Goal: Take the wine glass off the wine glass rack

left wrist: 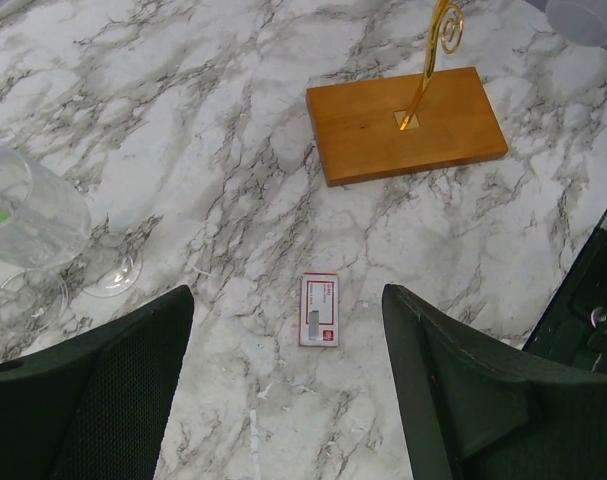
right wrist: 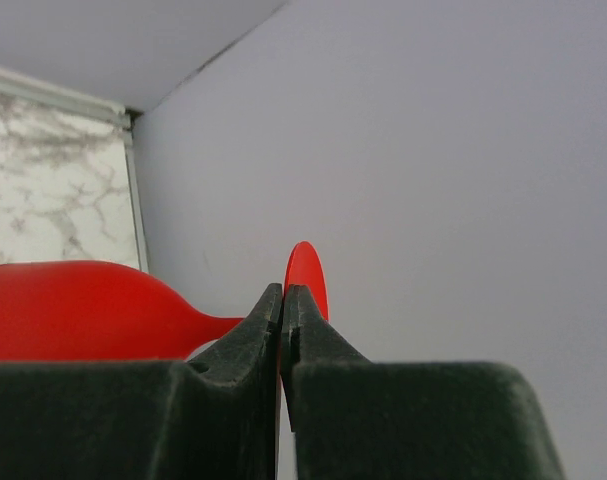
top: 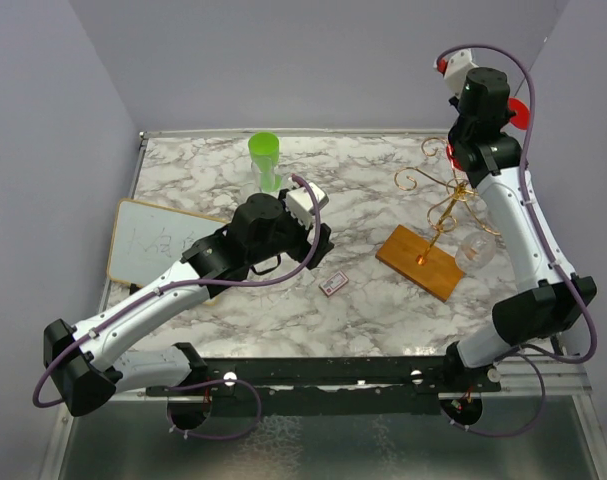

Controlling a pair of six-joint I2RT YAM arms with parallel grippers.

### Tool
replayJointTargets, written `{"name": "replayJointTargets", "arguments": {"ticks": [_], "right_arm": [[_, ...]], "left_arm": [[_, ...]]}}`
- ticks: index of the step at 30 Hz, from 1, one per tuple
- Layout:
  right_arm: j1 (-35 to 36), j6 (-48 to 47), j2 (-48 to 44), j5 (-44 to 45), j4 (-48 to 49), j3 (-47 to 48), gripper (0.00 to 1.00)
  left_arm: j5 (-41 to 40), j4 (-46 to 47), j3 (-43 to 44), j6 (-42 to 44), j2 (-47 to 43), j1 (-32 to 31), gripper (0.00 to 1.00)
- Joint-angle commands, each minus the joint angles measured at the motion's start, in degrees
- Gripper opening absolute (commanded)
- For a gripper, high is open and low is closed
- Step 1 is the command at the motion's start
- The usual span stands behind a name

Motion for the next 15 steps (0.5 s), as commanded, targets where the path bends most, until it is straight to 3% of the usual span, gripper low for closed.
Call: {"name": "replayJointTargets", "arguments": {"ticks": [1, 15], "right_arm": [[-0.4, 0.6, 5.1, -3.9, 4.7, 7.7, 0.01], [0.2, 15.8, 10.1, -22.1, -2.5, 18.3, 0.01]], "left_arm": [[-1.8, 1.6, -0.7, 0.6, -1.0, -0.3, 0.78], [-1.3, 2.1, -0.8, -0.1, -0.3, 3.5, 0.78]]}}
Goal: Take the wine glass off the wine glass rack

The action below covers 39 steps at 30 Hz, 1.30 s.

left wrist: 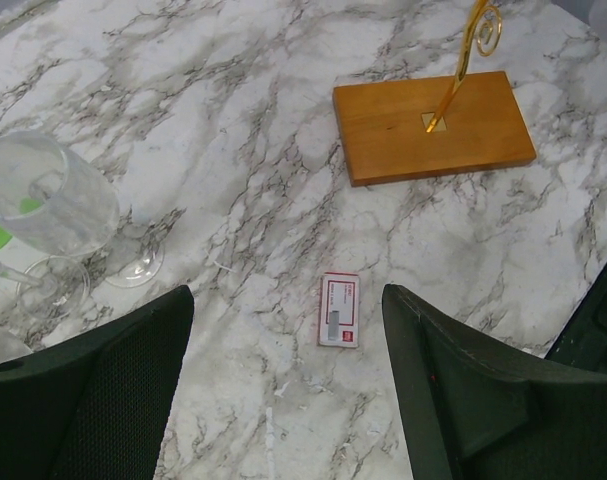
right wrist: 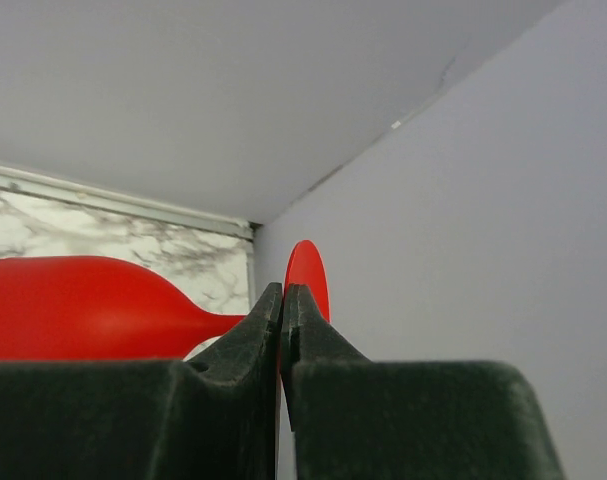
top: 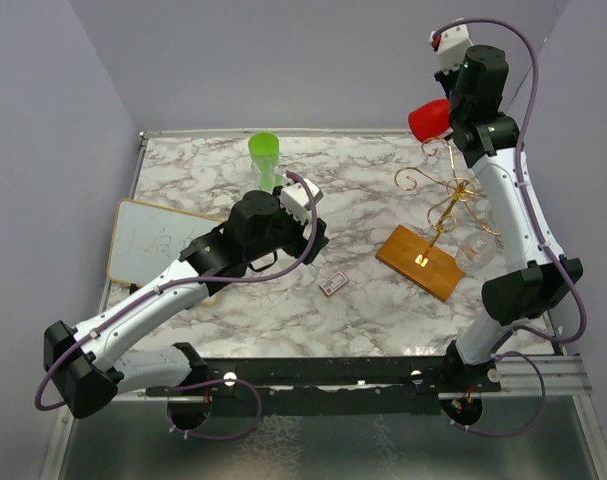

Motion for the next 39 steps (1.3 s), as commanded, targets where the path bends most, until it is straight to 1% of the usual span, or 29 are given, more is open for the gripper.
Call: {"name": "replayJointTargets", "arguments": {"ticks": [1, 6, 12, 18, 21, 24, 26, 29, 31, 34, 37, 39], "right_arm": [[0.4, 8.5, 1.1, -11.0, -2.6, 5.4, 0.01], [0.8, 17.1, 0.8, -19.5, -4.0, 7.5, 0.01], [0.7, 27.3, -1.9, -29.9, -3.3, 5.0, 0.01], [0.7, 36.5, -6.4, -39.6, 0.6, -1.6, 0.01], [0.7, 40.0, -8.7, -43.8, 3.4, -5.0, 0.01], [0.7, 43.6, -10.7, -47.8, 5.8, -7.5, 0.01], [0.7, 46.5, -12.0, -51.2, 8.0, -9.5, 0.01], [0.7, 51.3, -13.8, -56.4, 12.2, -13.0, 0.01], [0.7, 54.5, -14.5, -59.2, 14.5, -14.9, 0.01], [0.7, 58.1, -15.6, -62.9, 18.4, -18.1, 0.01], [0.7, 60.8, -16.6, -65.6, 21.2, -21.2, 0.01], [0.6, 63.1, -17.5, -67.3, 24.0, -23.8, 0.01]], "left_arm": [[0.1, 2.1, -0.4, -0.5, -0.3, 2.2, 0.78], [1.6, 3.0, -0.1, -2.6, -0.5, 4.9, 0.78], [3.4, 5.4, 0.7, -8.9, -2.4, 6.2, 0.78], [-1.0, 4.6, 2.8, -18.8, -5.2, 7.7, 0.78], [-0.8, 4.6, 3.2, -25.3, -7.1, 11.6, 0.82], [4.7, 6.7, 3.2, -32.1, -7.8, 16.6, 0.83], [11.7, 9.7, 3.3, -37.1, -7.1, 19.0, 0.84], [19.2, 15.9, 2.6, -46.0, -5.5, 21.2, 0.83], [23.0, 21.0, 1.7, -50.1, -4.2, 21.5, 0.82], [24.3, 24.5, 1.5, -52.7, -3.4, 21.6, 0.82], [23.2, 24.5, 1.7, -52.7, -3.2, 21.5, 0.82], [22.9, 24.5, 1.8, -52.9, -2.8, 21.5, 0.80]]}}
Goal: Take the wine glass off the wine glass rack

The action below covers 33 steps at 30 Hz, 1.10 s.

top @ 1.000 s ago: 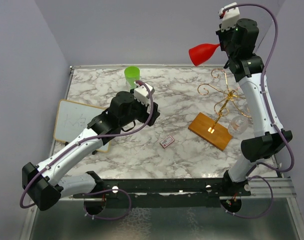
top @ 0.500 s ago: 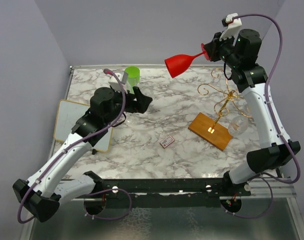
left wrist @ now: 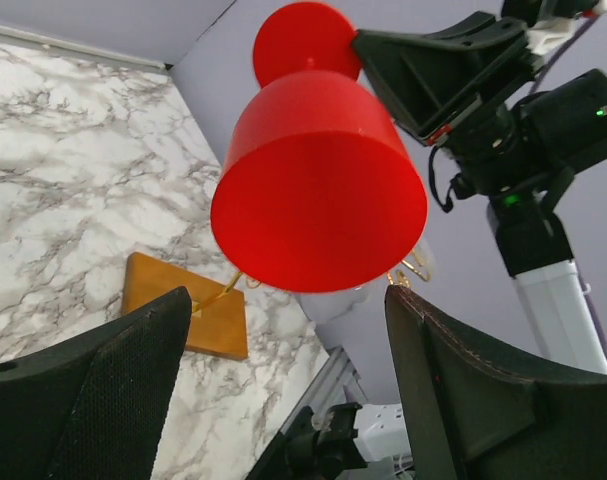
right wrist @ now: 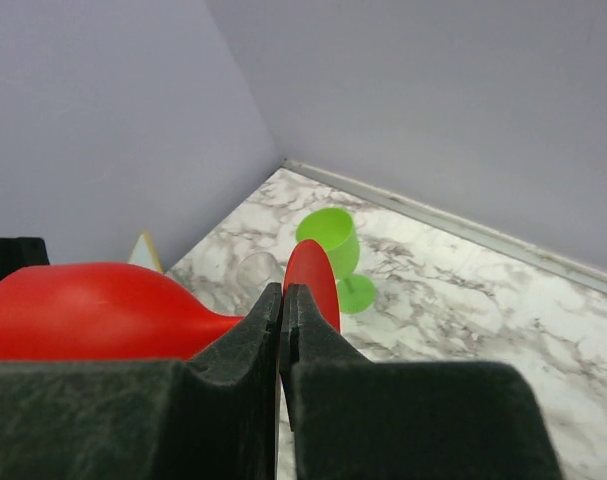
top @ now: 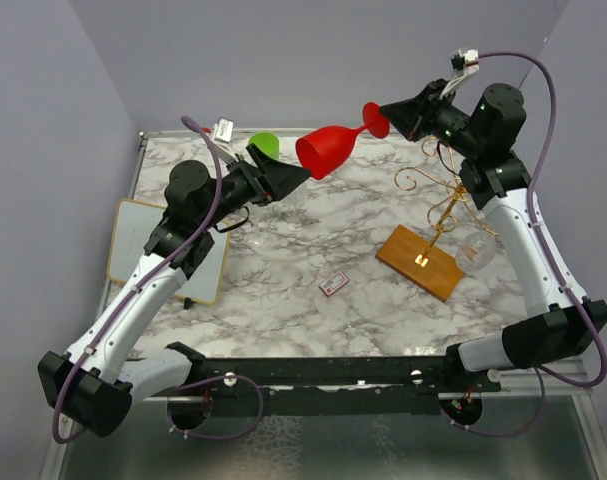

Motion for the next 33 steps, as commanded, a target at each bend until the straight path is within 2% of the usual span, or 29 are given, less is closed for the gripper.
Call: {"name": "replayJointTargets", "arguments": {"ticks": [1, 11, 21, 25, 28, 31, 33], "right_arm": [[0.2, 7.9, -2.8, -7.5, 9.5, -4.7, 0.01], [0.4, 13.7, -5.7, -10.1, 14.7, -10.0, 0.01], [1.3, 14.3, -7.6, -11.2, 17.8, -14.8, 0.03], [1.3, 13.0, -8.3, -11.1, 18.5, -16.4, 0.21], [1.3, 10.3, -9.3, -10.2, 16.5, -15.8, 0.39], [1.3, 4.4, -10.8, -7.4, 11.5, -13.4, 0.60], [1.3, -0.6, -11.7, -4.2, 6.9, -11.0, 0.69]], "left_arm": [[2.9, 4.8, 0.2, -3.7, 0.5, 0.4, 0.78], [-0.2, 1.5, -0.2, -4.1, 1.6, 0.3, 0.50], [-1.1, -3.2, 0.2, -3.2, 0.1, 0.1, 0.01], [-1.5, -7.4, 1.5, -1.4, -0.8, 0.1, 0.00], [-3.2, -12.7, 3.3, 1.2, -2.0, 0.1, 0.00], [-4.5, -20.1, 6.0, 5.0, -2.7, 0.1, 0.00], [-5.1, -25.2, 7.3, 7.7, -3.3, 0.1, 0.00]]}}
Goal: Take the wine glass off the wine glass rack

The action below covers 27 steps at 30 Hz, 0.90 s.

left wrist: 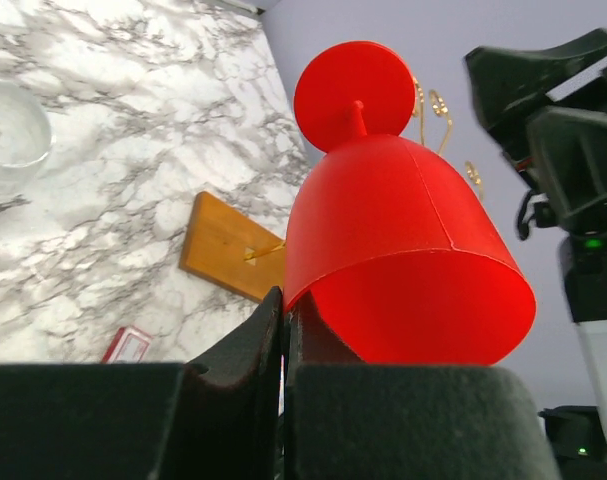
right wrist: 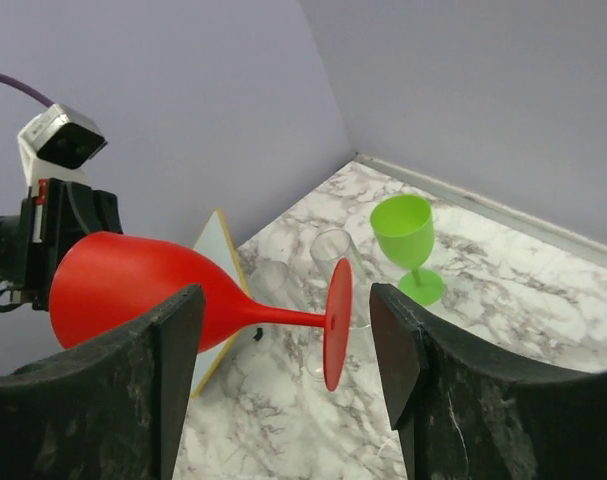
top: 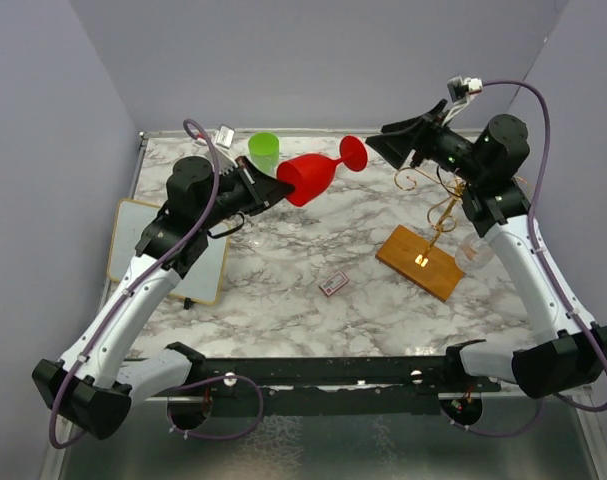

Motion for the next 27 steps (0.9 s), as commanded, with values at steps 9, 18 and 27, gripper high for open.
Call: {"name": "replayJointTargets", "arguments": {"ticks": [9, 18, 27], "right_arm": [[0.4, -23.5, -12.1, 19.7, -13.3, 5.3, 0.75], [0.4, -27.6, -19.1, 24.3, -12.6, 3.8, 0.77], [0.4, -30.6, -24.0, 27.0, -11.5, 0.3, 0.77]], "left_arm": [[-6.1, -31.9, 6.1, 14.8, -5.6, 0.1, 0.00], [-14.6, -43.1, 7.4, 22.5, -0.9, 0.1, 0.00], [-17.3, -46.1, 11.1, 27.1, 8.3, 0.1, 0.00]]}}
